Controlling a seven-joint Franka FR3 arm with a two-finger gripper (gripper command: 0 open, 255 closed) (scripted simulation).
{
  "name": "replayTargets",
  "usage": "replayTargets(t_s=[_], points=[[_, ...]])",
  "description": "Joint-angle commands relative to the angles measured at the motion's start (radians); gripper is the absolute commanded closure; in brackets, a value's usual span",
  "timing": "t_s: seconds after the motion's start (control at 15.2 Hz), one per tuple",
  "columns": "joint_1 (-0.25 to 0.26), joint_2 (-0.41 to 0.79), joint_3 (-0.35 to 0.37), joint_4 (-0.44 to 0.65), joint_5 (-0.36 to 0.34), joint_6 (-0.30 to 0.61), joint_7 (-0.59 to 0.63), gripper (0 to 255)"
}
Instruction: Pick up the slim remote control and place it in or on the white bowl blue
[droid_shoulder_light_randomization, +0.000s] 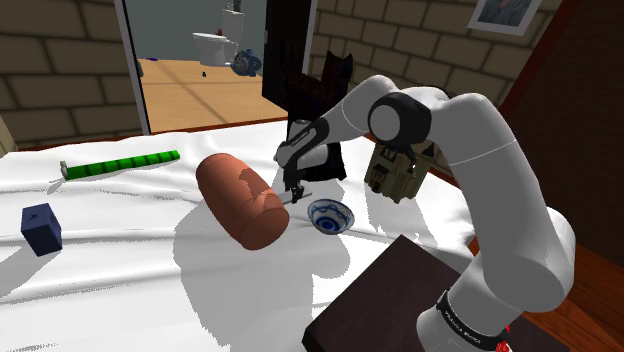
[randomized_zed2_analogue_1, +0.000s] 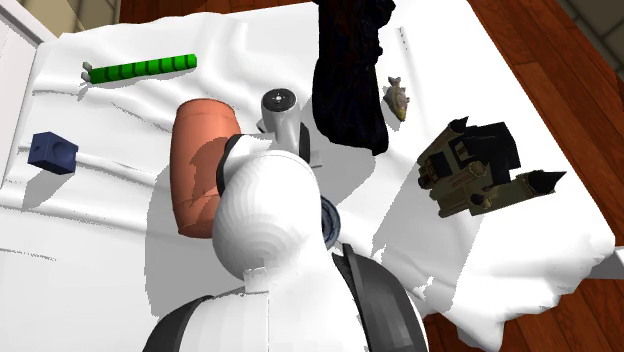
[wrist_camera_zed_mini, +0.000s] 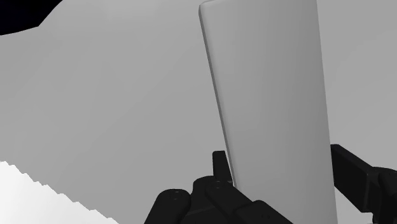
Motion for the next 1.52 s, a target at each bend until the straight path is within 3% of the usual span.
replayTargets(t_s=[0.0,1.45], points=[[0.002,-0.022,-0.003,-0.009,-0.002,-0.013,0.002,255],[0.022,-0.237,-0.030,-0.049,-0.030,-0.188,0.018,255]])
